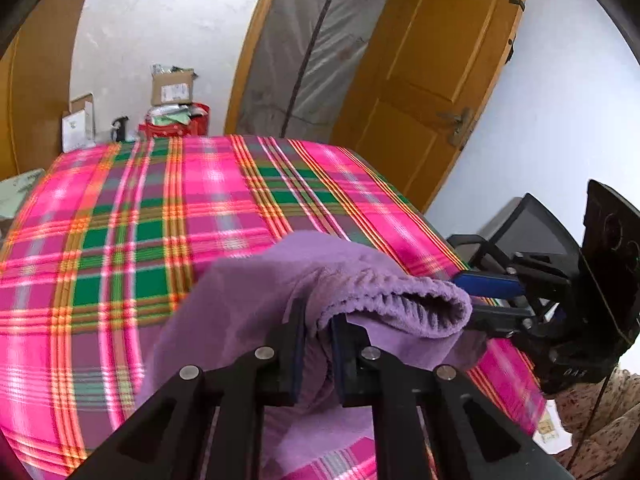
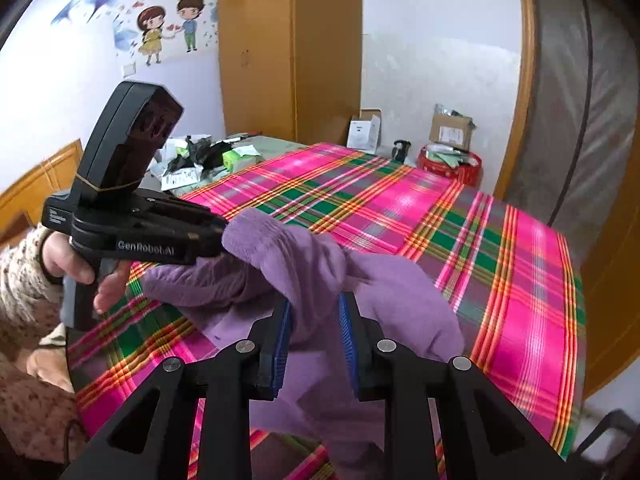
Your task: Fold clothes
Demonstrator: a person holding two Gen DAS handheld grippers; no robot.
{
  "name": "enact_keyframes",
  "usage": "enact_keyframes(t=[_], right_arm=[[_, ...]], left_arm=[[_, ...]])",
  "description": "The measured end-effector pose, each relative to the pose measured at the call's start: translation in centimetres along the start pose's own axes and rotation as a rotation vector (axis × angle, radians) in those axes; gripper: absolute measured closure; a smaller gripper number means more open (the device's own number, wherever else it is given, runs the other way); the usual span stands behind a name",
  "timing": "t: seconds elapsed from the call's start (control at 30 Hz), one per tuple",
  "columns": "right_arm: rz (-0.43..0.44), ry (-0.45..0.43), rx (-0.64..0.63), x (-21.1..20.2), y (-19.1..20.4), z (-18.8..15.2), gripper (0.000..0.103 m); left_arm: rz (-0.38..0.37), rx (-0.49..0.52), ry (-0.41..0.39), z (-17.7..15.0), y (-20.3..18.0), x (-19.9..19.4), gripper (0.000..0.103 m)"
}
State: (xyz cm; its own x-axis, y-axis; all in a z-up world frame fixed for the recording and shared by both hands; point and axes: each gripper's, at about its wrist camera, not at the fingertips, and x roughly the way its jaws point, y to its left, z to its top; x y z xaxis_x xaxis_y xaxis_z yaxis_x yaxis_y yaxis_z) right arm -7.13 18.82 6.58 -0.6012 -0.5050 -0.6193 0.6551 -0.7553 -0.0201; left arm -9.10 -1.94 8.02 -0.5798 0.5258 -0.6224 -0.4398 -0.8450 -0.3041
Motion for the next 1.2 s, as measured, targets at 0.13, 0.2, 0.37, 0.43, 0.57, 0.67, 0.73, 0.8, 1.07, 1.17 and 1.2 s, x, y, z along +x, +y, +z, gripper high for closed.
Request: enact_keyframes(t=[0.13, 0.2, 0.37, 0.43, 0.57, 0.67, 0.73, 0.8, 1.07, 1.17, 1.2], right_arm=[[-0.043, 0.005, 0.001, -0.6, -0.8, -0.3, 0.077], [-0.065, 0.016, 0.018, -0.4, -1.4, -0.4, 0.074], [-0.082, 0.046, 0.032, 0.7, -2.1, -0.7, 0.069], [-0.073, 0.044, 0.021, 1.3, -1.8, -0.6, 0.066], [-0.057, 0.05, 0.026, 3.0, -1.3, -0.1, 0.065], [-0.052, 0.07, 0.036, 4.4, -1.2, 0.1, 0.065], [-0.054, 0.083, 0.04, 5.4, -1.1, 0.2, 0.065], [-0.053, 0.092, 0.049, 6.3, -1.1, 0.4, 0.065], [-0.061, 0.094, 0.081, 7.7, -1.0, 1.1, 0.067], [-0.048, 0.063, 0.035, 6.8, -0.3, 1.2, 0.067], [-0.044, 0.049, 0.022, 6.3, 0.0, 1.3, 0.067]], left_arm=[[0.023, -0.047, -0.053, 1.0, 1.7, -1.4, 0.092], [0.026, -0.089, -0.084, 1.6, 3.1, -2.3, 0.092], [0.075, -0.14, -0.123, 2.3, 5.9, -3.9, 0.092], [0.097, -0.161, -0.142, 2.3, 7.0, -4.5, 0.092], [0.161, -0.206, -0.161, 1.9, 9.4, -5.3, 0.092], [0.205, -0.225, -0.168, 1.6, 10.9, -5.7, 0.092], [0.24, -0.238, -0.173, 1.3, 12.0, -6.0, 0.092], [0.265, -0.244, -0.167, 1.1, 12.8, -5.9, 0.092], [0.293, -0.298, -0.171, 0.3, 15.7, -5.6, 0.092], [0.303, -0.308, -0.162, 0.4, 16.5, -5.0, 0.092], [0.303, -0.316, -0.161, 0.3, 16.7, -4.9, 0.092]])
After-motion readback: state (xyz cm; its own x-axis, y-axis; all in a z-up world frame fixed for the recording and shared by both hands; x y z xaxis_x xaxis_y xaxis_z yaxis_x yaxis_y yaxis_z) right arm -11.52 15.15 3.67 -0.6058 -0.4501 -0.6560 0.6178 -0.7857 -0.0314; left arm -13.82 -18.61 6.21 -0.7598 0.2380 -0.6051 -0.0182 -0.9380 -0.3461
